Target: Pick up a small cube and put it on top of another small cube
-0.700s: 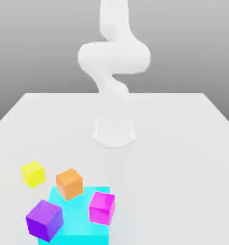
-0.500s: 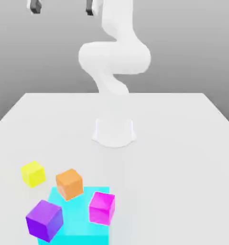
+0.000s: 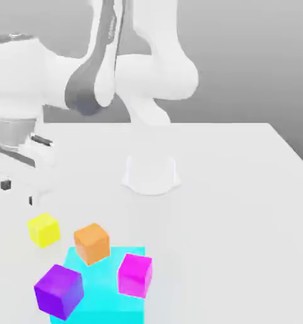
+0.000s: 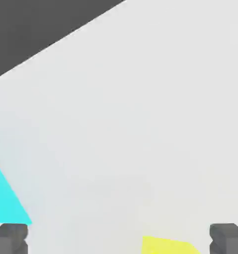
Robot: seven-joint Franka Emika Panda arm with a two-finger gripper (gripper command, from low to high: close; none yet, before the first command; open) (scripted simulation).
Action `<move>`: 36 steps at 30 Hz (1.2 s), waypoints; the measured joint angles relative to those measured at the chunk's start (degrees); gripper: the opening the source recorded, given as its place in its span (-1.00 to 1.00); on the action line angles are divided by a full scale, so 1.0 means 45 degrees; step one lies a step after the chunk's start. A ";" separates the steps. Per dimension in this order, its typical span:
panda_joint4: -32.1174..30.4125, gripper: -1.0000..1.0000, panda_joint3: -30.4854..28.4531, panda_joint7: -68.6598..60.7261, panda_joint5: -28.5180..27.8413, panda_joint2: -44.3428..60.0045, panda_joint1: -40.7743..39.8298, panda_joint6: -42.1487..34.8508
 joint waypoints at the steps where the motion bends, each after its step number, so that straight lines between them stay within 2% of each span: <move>1: -0.0260 0.00 -0.0154 -0.0343 0.0459 0.0410 -0.0190 0.0269; 4: -0.0432 0.00 0.0449 -0.1567 0.2147 0.1759 -0.0852 0.1255; 9: -0.0032 0.00 0.2652 -0.3112 0.4198 0.4066 -0.2488 0.3079; 10: 0.0013 -1.00 0.2879 -0.3225 0.4342 0.4302 -0.2681 0.3278; 17: 0.0001 -1.00 0.2887 -0.3148 0.4253 0.4247 -0.2703 0.3230; 24: -0.0538 -1.00 0.1571 -0.1041 0.1511 0.1387 -0.2093 0.0952; 36: 0.2781 -1.00 0.3351 0.5403 0.1221 0.1115 0.1403 -0.2521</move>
